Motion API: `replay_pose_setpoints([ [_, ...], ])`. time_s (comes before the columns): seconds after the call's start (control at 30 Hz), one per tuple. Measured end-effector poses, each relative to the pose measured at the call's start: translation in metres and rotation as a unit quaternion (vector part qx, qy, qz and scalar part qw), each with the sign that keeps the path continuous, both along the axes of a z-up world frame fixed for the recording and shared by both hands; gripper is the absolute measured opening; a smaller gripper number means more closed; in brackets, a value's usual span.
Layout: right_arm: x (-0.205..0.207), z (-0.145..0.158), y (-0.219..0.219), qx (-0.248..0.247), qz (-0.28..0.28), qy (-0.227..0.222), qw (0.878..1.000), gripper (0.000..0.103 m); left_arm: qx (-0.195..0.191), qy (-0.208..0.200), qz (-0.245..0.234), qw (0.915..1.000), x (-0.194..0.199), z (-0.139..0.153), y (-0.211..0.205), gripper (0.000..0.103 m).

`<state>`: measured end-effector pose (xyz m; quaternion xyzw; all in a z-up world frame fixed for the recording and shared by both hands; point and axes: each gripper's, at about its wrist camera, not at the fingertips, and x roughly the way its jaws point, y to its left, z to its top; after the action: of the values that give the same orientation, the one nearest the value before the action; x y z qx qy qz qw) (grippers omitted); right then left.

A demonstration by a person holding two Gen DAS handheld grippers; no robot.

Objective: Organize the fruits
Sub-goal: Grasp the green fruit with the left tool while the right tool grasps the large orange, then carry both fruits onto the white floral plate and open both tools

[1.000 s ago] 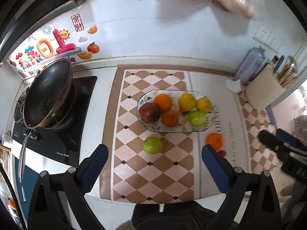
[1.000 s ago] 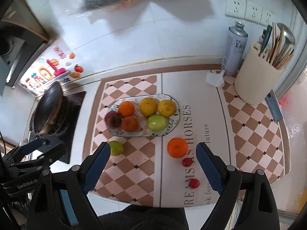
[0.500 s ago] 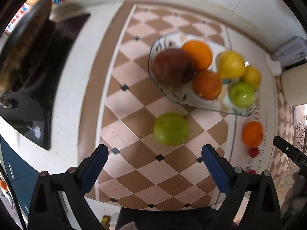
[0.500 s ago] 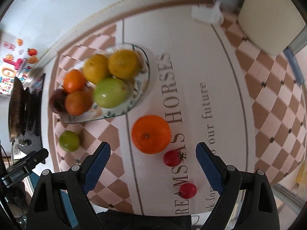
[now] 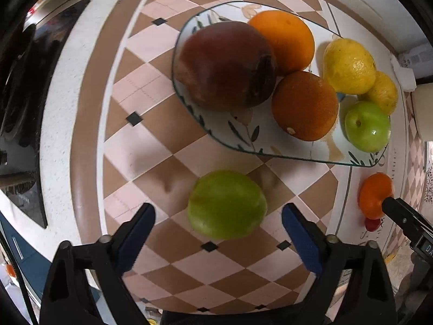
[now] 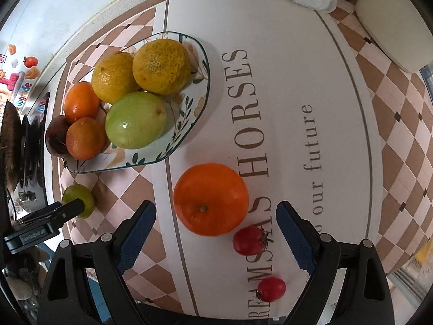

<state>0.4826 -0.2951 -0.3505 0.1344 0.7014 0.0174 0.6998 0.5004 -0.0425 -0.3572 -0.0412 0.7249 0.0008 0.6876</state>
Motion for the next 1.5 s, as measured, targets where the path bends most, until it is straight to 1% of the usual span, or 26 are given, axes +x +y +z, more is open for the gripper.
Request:
replay_pose_setpoints([
  [0.03, 0.001, -0.002, 0.001, 0.003, -0.001, 0.003, 1.0, 0.092, 0.0, -0.001, -0.005, 1.0, 0.002, -0.001, -0.002, 0.087],
  [0.07, 0.002, -0.005, 0.002, 0.006, 0.001, 0.005, 1.0, 0.091, 0.002, -0.003, -0.013, 0.9999, 0.004, -0.003, -0.005, 0.077],
  [0.1, 0.003, -0.007, 0.003, 0.008, 0.003, 0.006, 1.0, 0.085, 0.004, -0.002, -0.019, 0.9998, 0.007, -0.004, -0.009, 0.065],
  [0.13, 0.004, -0.009, 0.004, 0.007, 0.006, 0.008, 1.0, 0.079, 0.003, 0.001, -0.024, 0.9997, 0.009, -0.007, -0.012, 0.062],
  [0.17, 0.006, -0.012, 0.006, 0.008, 0.008, 0.011, 1.0, 0.076, 0.0, 0.004, -0.026, 0.9997, 0.01, -0.009, -0.015, 0.06],
  [0.2, 0.007, -0.014, 0.008, 0.007, 0.01, 0.012, 1.0, 0.073, 0.005, 0.001, -0.03, 0.9995, 0.01, -0.009, -0.018, 0.06],
  [0.27, 0.009, -0.017, 0.01, 0.001, 0.016, 0.009, 1.0, 0.071, 0.013, -0.006, -0.039, 0.9991, 0.011, -0.007, -0.023, 0.06],
  [0.3, 0.009, -0.017, 0.011, -0.001, 0.02, 0.008, 1.0, 0.067, 0.014, -0.006, -0.04, 0.9991, 0.012, -0.007, -0.026, 0.06],
  [0.37, 0.009, -0.018, 0.011, 0.004, 0.026, 0.006, 1.0, 0.067, 0.008, -0.004, -0.037, 0.9993, 0.008, -0.007, -0.03, 0.059],
  [0.47, 0.003, -0.019, 0.017, 0.033, 0.033, 0.015, 0.999, 0.066, -0.005, 0.002, -0.031, 0.9995, -0.003, -0.008, -0.032, 0.059],
  [0.6, -0.012, -0.017, 0.038, 0.058, 0.06, 0.024, 0.996, 0.066, -0.024, 0.008, -0.027, 0.9993, -0.023, -0.006, -0.039, 0.059],
  [0.7, -0.018, -0.023, 0.052, 0.066, 0.07, 0.034, 0.995, 0.066, -0.025, 0.01, -0.028, 0.9992, -0.034, -0.009, -0.045, 0.059],
  [0.73, -0.02, -0.028, 0.055, 0.067, 0.071, 0.044, 0.994, 0.068, -0.028, 0.025, -0.033, 0.9988, -0.036, -0.011, -0.046, 0.059],
  [0.87, -0.023, -0.034, 0.054, 0.09, 0.051, 0.058, 0.993, 0.068, -0.026, 0.021, -0.029, 0.999, -0.039, -0.012, -0.048, 0.059],
  [1.0, -0.022, -0.034, 0.058, 0.084, 0.059, 0.054, 0.993, 0.068, -0.026, 0.02, -0.028, 0.9991, -0.041, -0.013, -0.04, 0.059],
  [1.07, -0.025, -0.033, 0.054, 0.079, 0.065, 0.046, 0.994, 0.067, -0.027, 0.018, -0.03, 0.999, -0.04, -0.015, -0.032, 0.059],
  [1.17, -0.026, -0.029, 0.057, 0.067, 0.074, 0.029, 0.995, 0.066, -0.033, 0.019, -0.031, 0.9988, -0.039, -0.009, -0.029, 0.059],
  [1.23, -0.026, -0.024, 0.057, 0.064, 0.073, 0.017, 0.995, 0.066, -0.037, 0.014, -0.033, 0.9987, -0.039, -0.001, -0.029, 0.059],
  [1.33, -0.023, -0.01, 0.047, 0.084, 0.052, 0.003, 0.995, 0.066, -0.048, -0.003, -0.035, 0.9982, -0.036, 0.022, -0.03, 0.059],
  [1.5, -0.002, 0.022, 0.017, 0.094, 0.005, -0.044, 0.995, 0.066, -0.072, -0.05, -0.033, 0.9956, -0.016, 0.076, -0.026, 0.059],
])
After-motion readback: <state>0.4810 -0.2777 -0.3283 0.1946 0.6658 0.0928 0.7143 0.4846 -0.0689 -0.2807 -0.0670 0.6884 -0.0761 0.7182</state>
